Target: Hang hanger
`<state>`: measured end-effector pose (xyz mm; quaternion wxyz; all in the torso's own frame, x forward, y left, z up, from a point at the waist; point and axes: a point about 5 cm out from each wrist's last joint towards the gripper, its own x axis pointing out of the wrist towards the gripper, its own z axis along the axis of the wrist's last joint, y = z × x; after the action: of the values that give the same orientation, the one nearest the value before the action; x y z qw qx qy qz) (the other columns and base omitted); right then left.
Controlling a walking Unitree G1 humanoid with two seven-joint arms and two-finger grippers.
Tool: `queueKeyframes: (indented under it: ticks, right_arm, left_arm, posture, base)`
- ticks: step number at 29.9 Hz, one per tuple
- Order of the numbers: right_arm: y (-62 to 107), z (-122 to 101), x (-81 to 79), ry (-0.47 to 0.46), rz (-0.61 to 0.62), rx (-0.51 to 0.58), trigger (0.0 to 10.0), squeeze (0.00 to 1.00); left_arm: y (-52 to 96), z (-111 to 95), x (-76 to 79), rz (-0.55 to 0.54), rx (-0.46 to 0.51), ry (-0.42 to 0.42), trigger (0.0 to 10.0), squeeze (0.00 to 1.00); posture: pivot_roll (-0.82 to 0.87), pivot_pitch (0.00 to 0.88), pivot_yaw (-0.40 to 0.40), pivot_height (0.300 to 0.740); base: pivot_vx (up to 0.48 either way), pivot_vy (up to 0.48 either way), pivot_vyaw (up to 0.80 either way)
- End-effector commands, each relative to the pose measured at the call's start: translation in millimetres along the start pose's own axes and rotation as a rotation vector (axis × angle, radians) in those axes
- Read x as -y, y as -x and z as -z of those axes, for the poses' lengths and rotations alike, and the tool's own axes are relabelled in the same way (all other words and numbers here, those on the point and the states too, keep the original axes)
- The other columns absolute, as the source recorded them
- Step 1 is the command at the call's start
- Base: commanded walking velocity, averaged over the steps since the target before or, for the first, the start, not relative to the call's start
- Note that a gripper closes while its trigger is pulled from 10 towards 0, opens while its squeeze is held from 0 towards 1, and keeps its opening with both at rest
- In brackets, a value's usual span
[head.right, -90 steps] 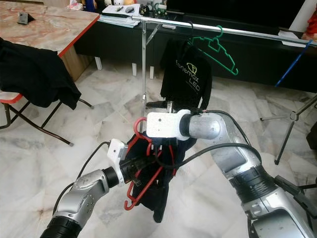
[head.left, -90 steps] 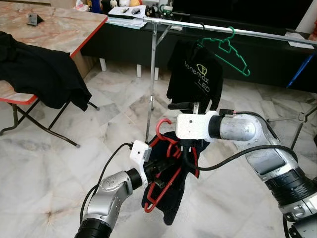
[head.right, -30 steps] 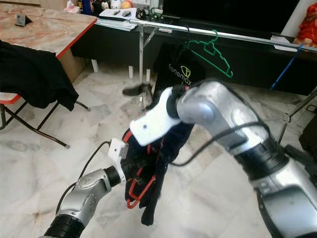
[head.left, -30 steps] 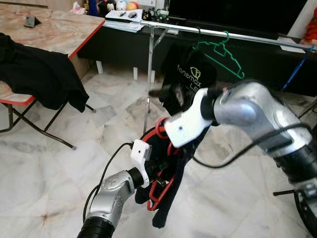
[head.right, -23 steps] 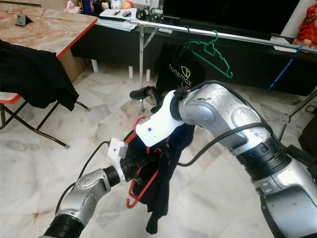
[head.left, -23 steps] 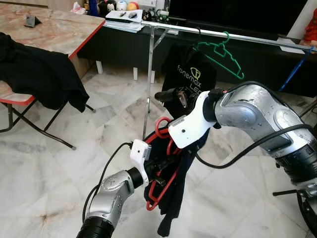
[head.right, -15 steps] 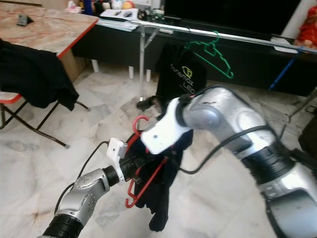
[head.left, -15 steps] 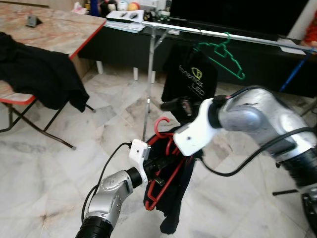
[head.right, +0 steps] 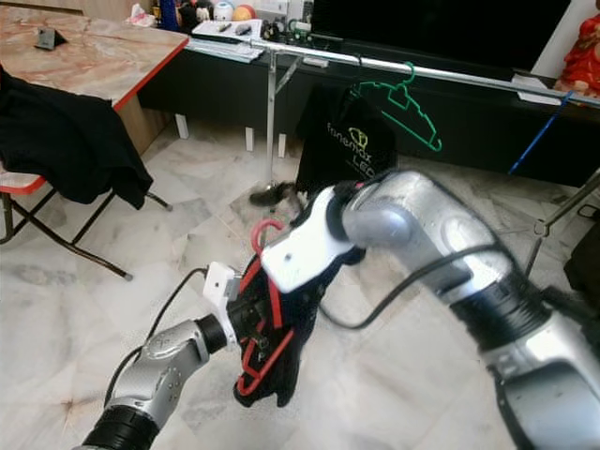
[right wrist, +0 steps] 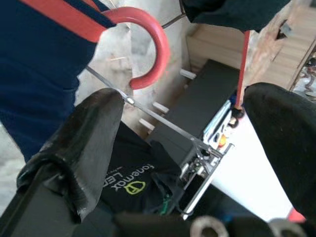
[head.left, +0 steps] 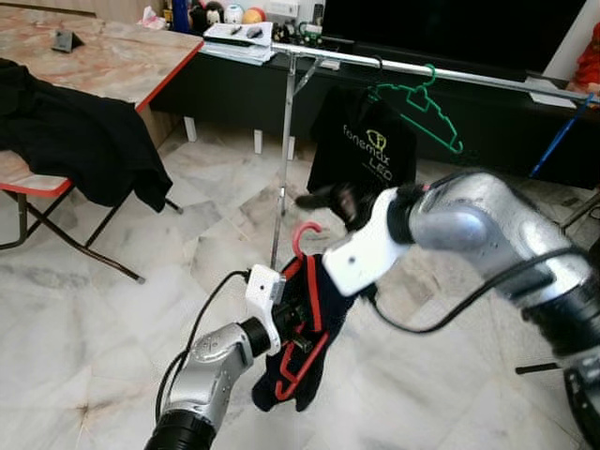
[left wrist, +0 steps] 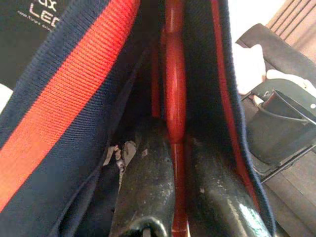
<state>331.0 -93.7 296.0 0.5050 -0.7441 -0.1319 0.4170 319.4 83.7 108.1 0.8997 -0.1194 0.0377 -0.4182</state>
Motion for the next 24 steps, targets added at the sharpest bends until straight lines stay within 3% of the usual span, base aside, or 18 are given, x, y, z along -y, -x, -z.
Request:
queueKeyframes:
  ticks: [1, 3, 8, 11, 14, 15, 21, 24]
  right_arm:
    - [2.1, -6.2, -5.7, 0.0, -0.043, 0.042, 10.0, 0.0]
    - [2.2, -8.0, -5.4, -0.01, -0.035, 0.057, 10.0, 0.0]
    - [5.4, -11.1, 8.6, -0.116, 0.121, 0.147, 10.0, 0.0]
    - [10.1, 12.6, 7.1, -0.139, 0.153, 0.043, 10.0, 0.0]
    - [14.7, 32.4, -2.2, -0.256, 0.18, 0.014, 10.0, 0.0]
    - [17.5, 41.4, -12.4, -0.356, 0.169, 0.029, 10.0, 0.0]
    - [28.0, 69.7, -56.6, -0.544, 0.029, -0.001, 10.0, 0.0]
    - [24.2, 74.7, -74.9, -0.623, -0.016, 0.018, 10.0, 0.0]
  left_arm:
    - [-4.8, -5.2, 3.7, 0.026, 0.022, -0.014, 10.0, 0.0]
    - [-5.2, -5.4, 3.8, 0.026, 0.023, -0.014, 10.0, 0.0]
    - [-5.7, -4.4, 5.1, 0.03, 0.023, -0.014, 10.0, 0.0]
    - [-4.1, -4.6, 4.3, 0.031, 0.023, -0.016, 10.0, 0.0]
    - [0.0, -4.6, 2.4, 0.037, 0.011, -0.035, 10.0, 0.0]
    - [3.7, -3.6, 1.2, 0.042, -0.003, -0.051, 10.0, 0.0]
    - [18.2, -1.5, -7.5, 0.029, -0.041, -0.089, 10.0, 0.0]
    - [23.1, 0.0, -8.7, 0.042, -0.064, -0.116, 10.0, 0.0]
  posture:
    - [-0.1, 0.129, -0.114, 0.74]
    - [-0.1, 0.129, -0.113, 0.74]
    - [-0.1, 0.129, -0.112, 0.74]
    - [-0.1, 0.132, -0.115, 0.74]
    - [-0.1, 0.132, -0.116, 0.74]
    - [-0.1, 0.137, -0.114, 0.74]
    - [-0.09, 0.145, -0.105, 0.74]
    - [-0.1, 0.15, -0.103, 0.74]
  base:
    - [0.0, 0.0, 0.0]
    - [0.0, 0.0, 0.0]
    - [0.0, 0.0, 0.0]
    - [0.0, 0.0, 0.0]
    - [0.0, 0.0, 0.0]
    - [0.0, 0.0, 0.0]
    - [0.0, 0.0, 0.0]
    - [0.0, 0.0, 0.0]
